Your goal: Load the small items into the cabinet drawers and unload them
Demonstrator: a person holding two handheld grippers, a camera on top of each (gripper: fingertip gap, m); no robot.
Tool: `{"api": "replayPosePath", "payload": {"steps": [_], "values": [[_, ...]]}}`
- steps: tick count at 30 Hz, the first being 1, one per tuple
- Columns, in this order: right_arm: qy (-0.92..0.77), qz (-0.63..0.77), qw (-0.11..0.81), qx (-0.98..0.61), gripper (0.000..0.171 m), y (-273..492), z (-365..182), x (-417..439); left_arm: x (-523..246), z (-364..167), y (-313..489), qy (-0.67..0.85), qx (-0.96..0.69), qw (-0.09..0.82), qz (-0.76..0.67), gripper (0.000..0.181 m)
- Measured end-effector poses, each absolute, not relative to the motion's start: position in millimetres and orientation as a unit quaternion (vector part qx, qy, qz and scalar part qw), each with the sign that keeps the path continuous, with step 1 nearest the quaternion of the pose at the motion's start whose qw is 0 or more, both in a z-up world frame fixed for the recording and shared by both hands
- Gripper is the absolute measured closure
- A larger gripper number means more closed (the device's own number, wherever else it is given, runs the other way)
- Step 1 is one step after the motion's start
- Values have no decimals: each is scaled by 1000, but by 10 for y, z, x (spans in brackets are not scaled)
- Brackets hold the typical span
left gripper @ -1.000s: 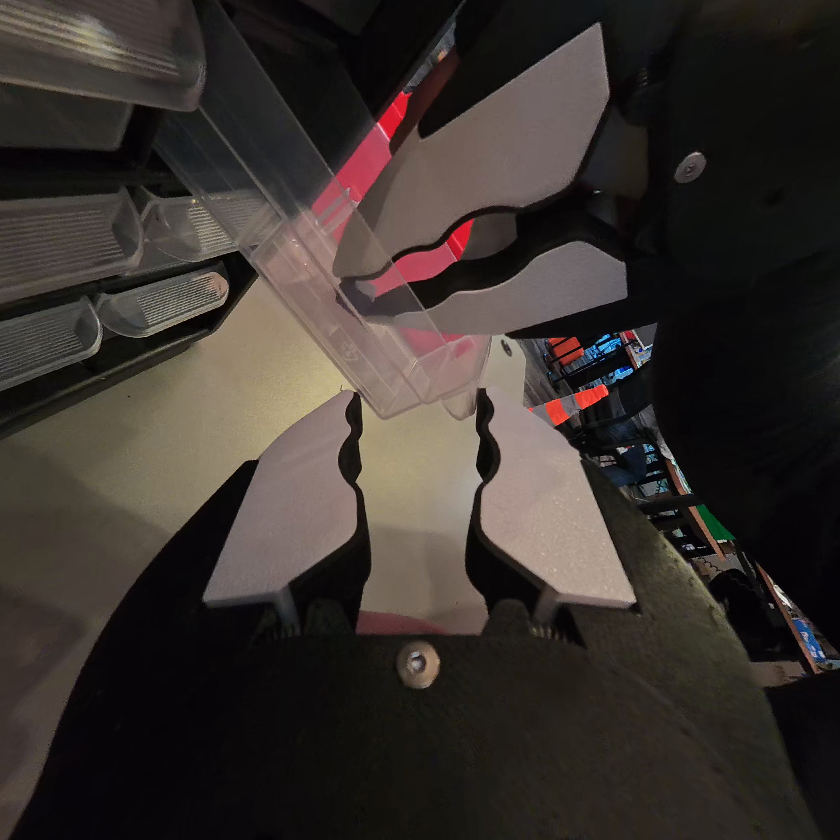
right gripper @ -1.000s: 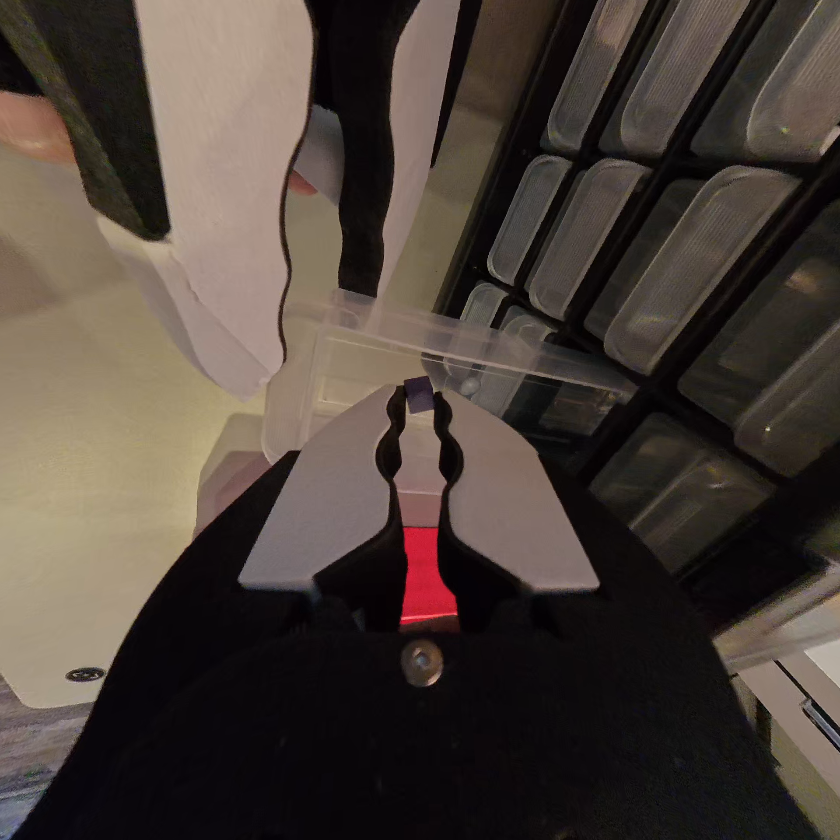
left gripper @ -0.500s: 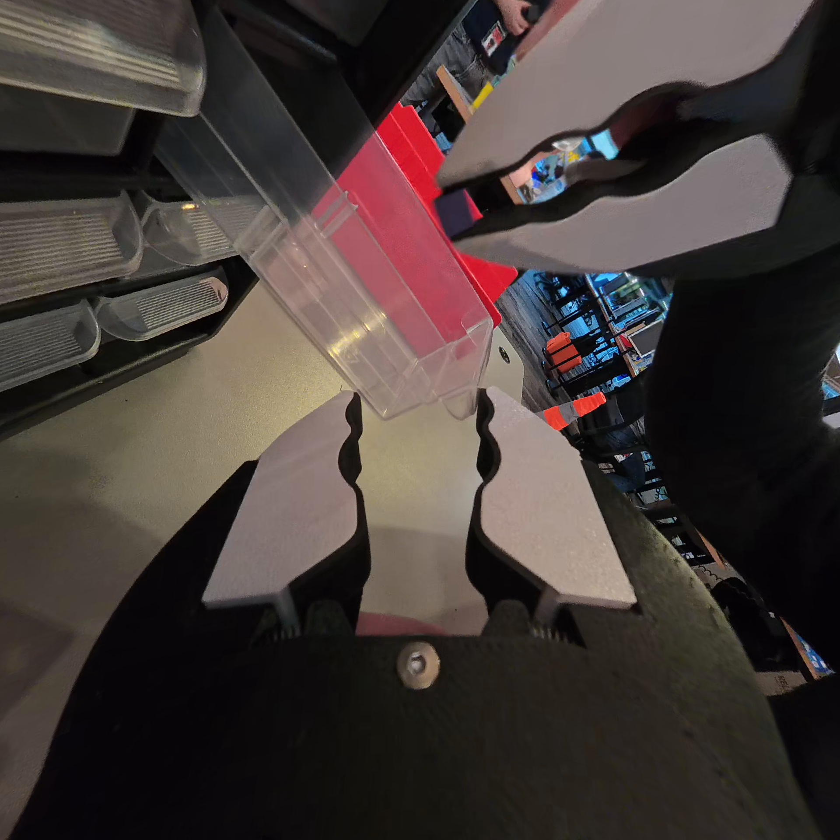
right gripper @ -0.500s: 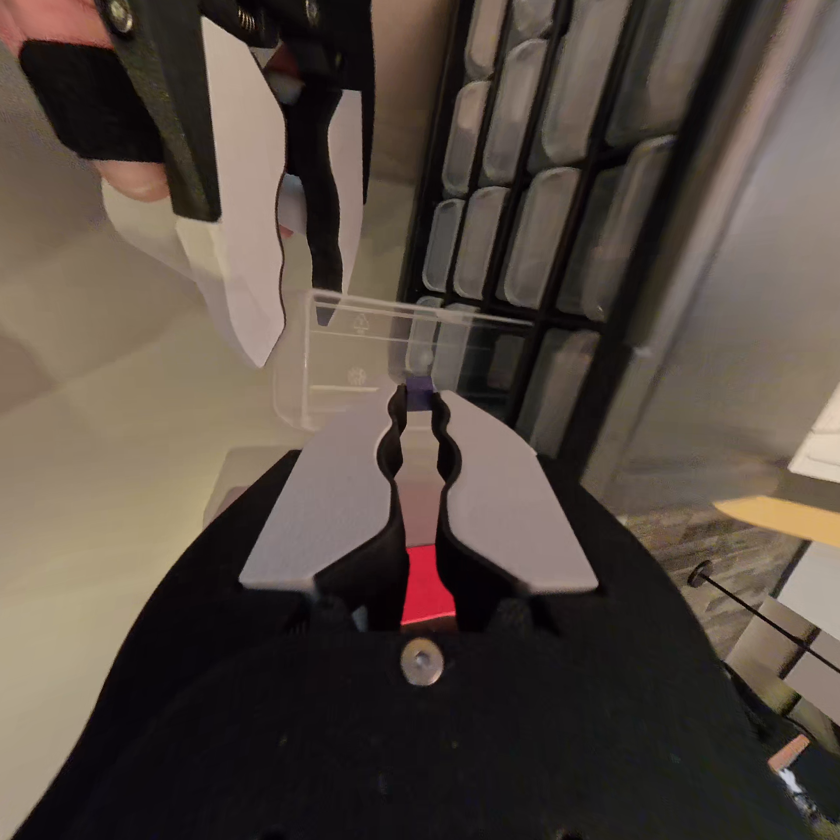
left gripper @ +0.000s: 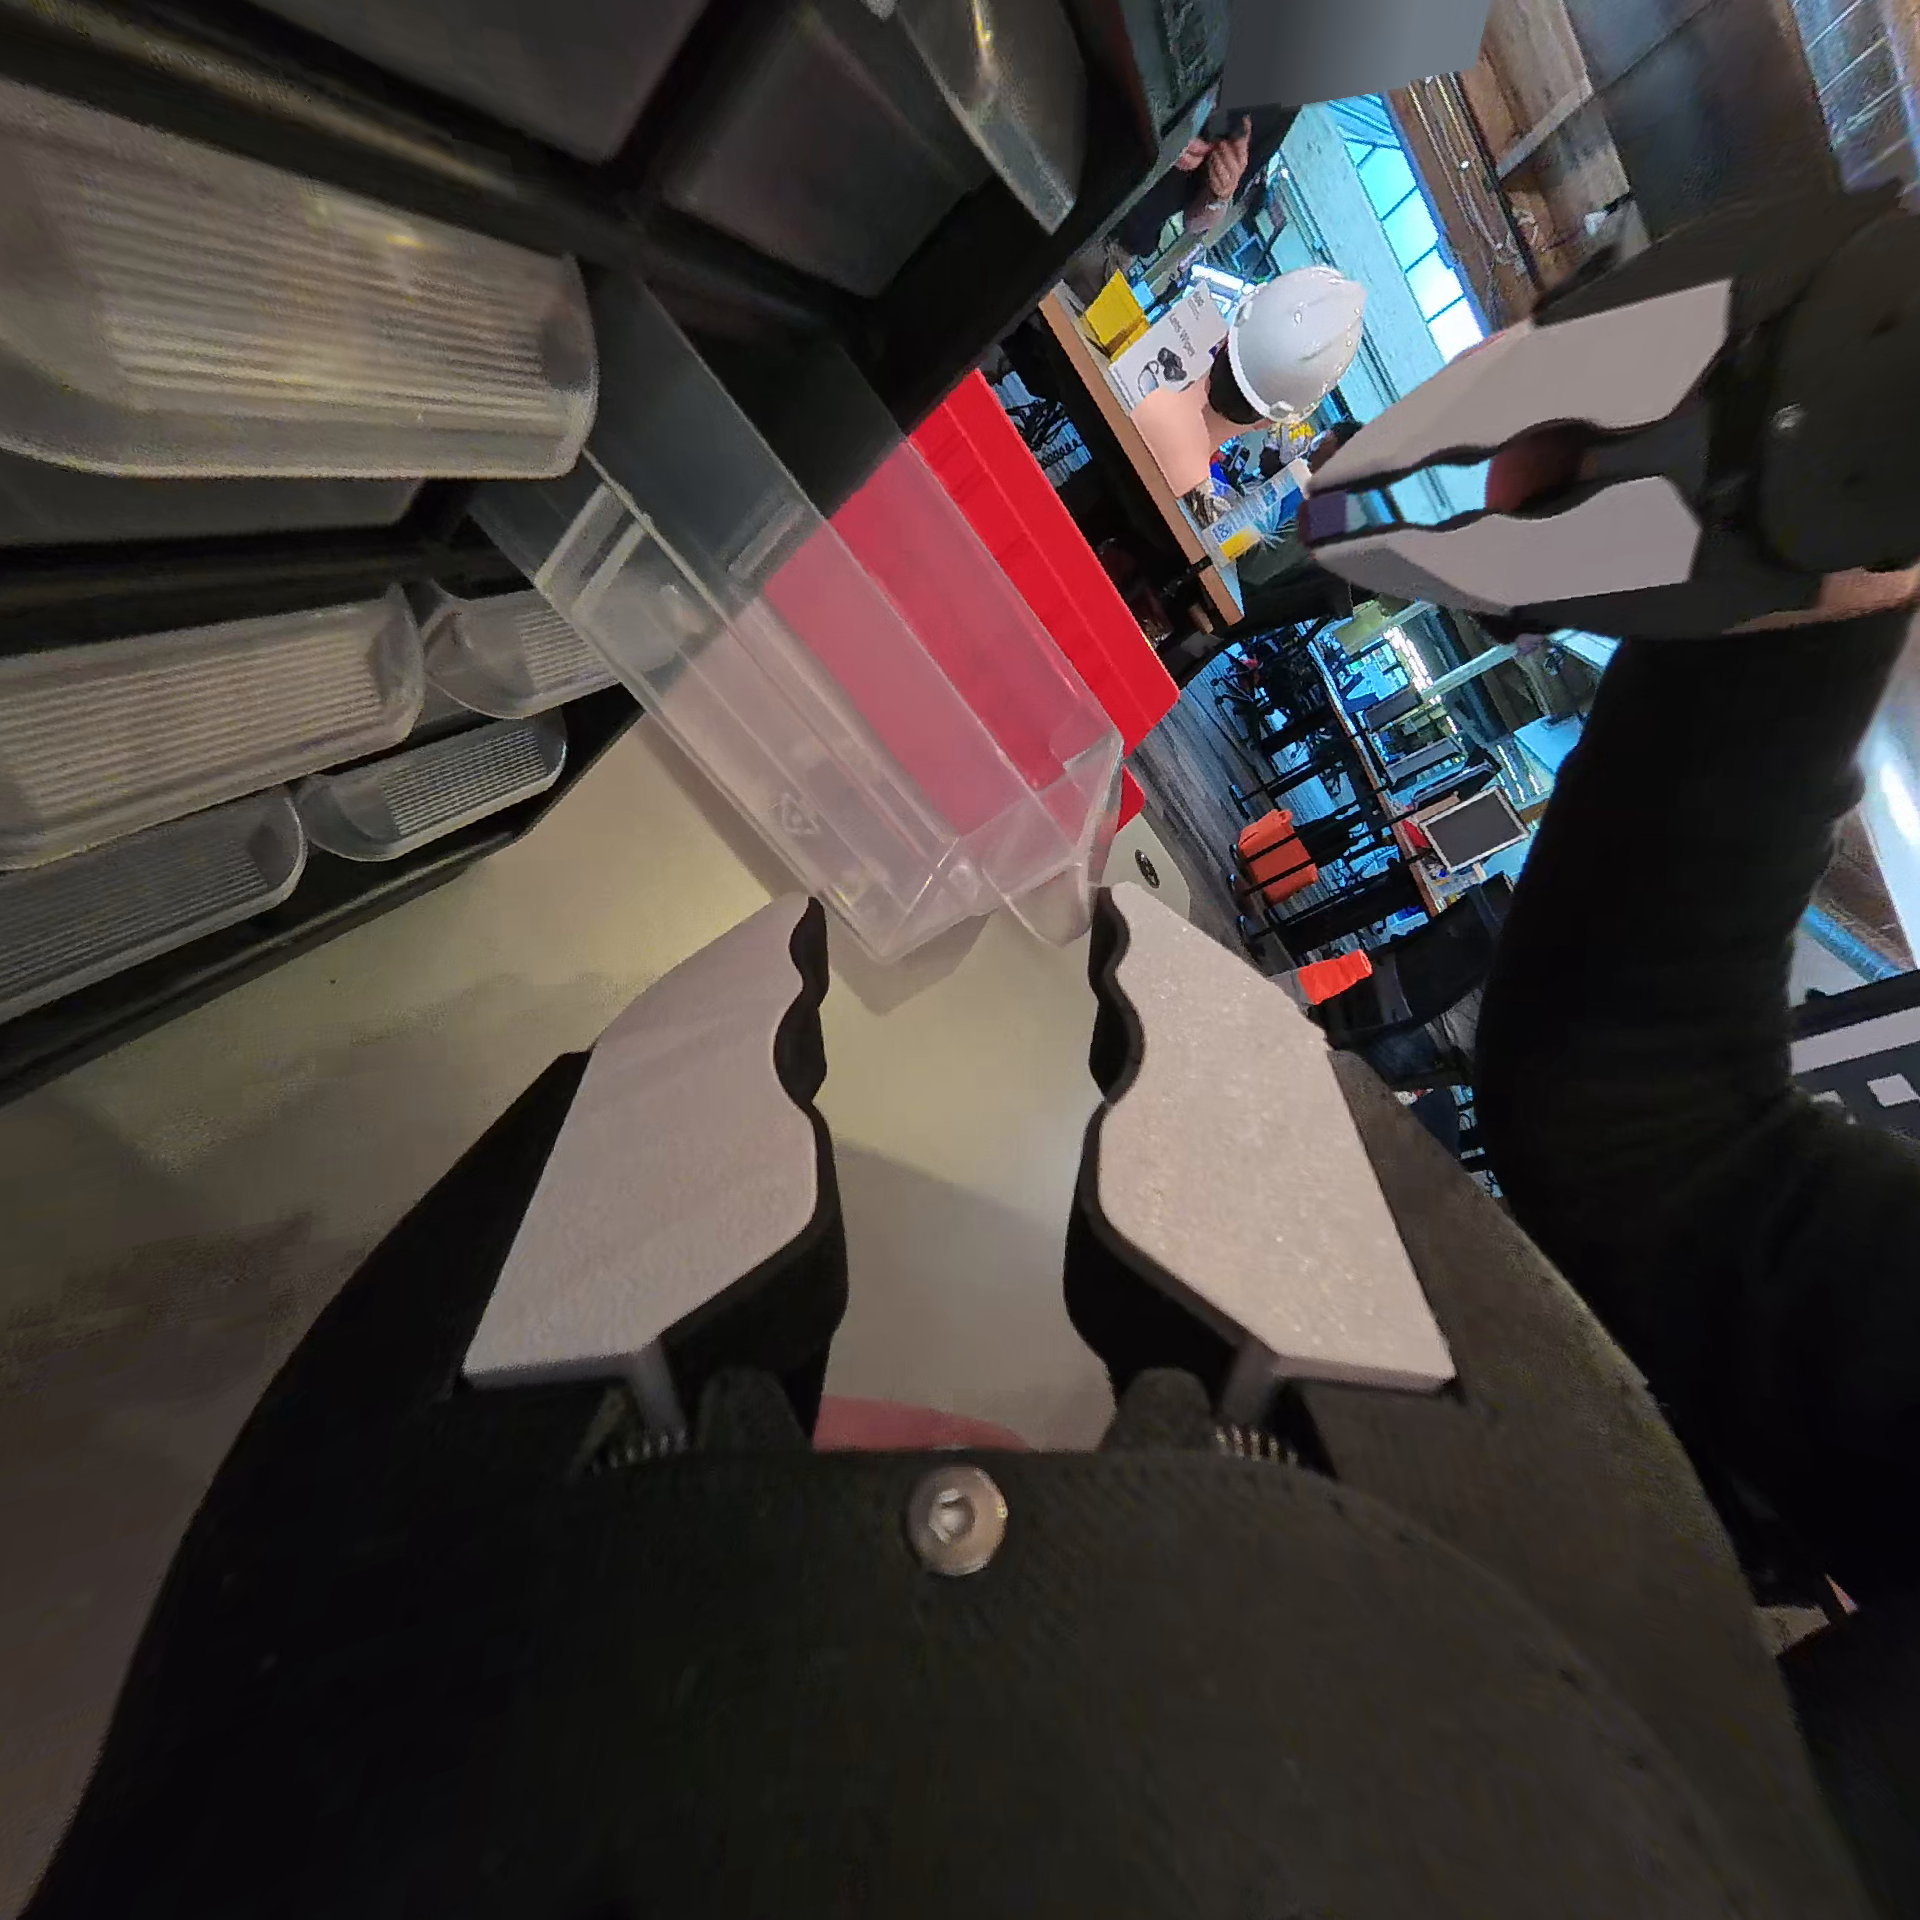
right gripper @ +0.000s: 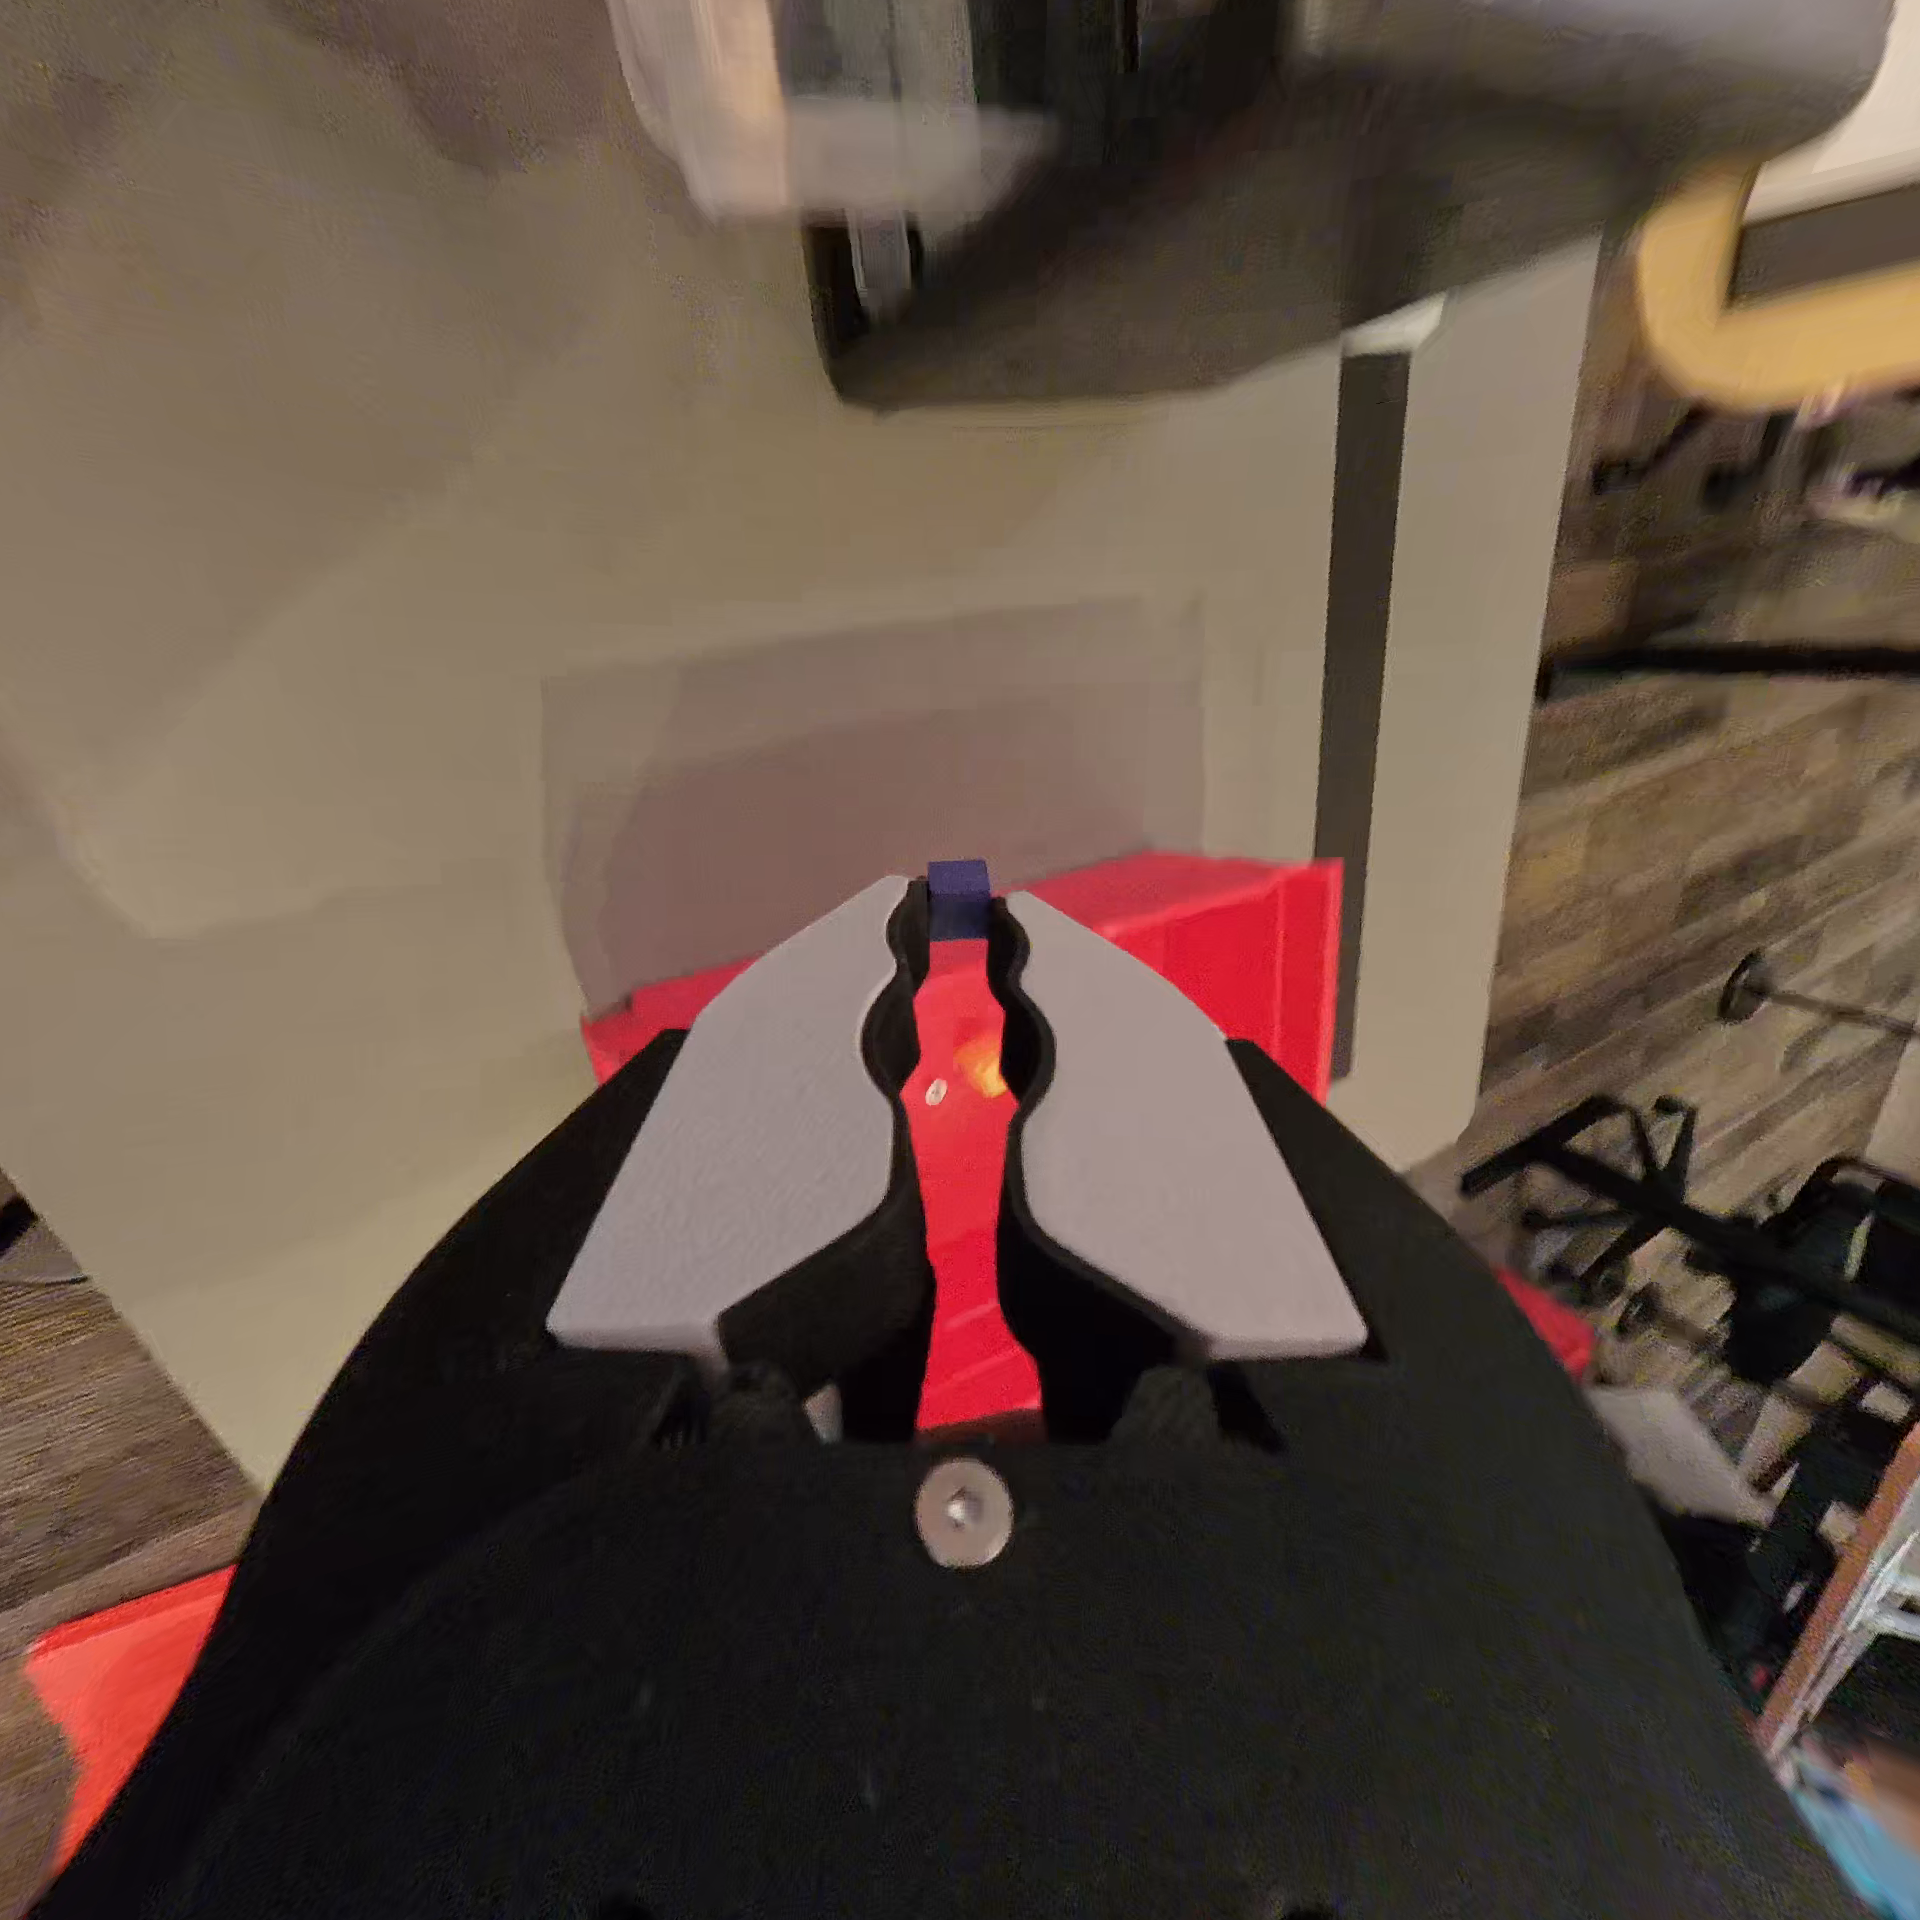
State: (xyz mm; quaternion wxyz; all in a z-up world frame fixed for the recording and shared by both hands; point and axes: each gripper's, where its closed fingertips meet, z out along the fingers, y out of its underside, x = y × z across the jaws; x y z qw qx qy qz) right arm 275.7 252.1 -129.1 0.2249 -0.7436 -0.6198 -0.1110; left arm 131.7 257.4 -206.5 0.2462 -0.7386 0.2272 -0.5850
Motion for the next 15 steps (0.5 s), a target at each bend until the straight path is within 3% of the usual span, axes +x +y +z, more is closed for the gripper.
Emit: {"api": "replayPosePath", "payload": {"steps": [1, 8, 15], "values": [[-606, -115, 215, -757, 162, 2496, -1333, 2916, 1318, -2069, 2582, 228, -740, 249, -582, 133], [-498, -127, 79, -854, 162, 2287, -2151, 4075, 1325, -2070, 2604, 229, -743, 250, -578, 133], [-435, -72, -1, -897, 162, 2147, -3017, 4474, 1323, -2083, 2612, 228, -746, 251, -573, 133]]}}
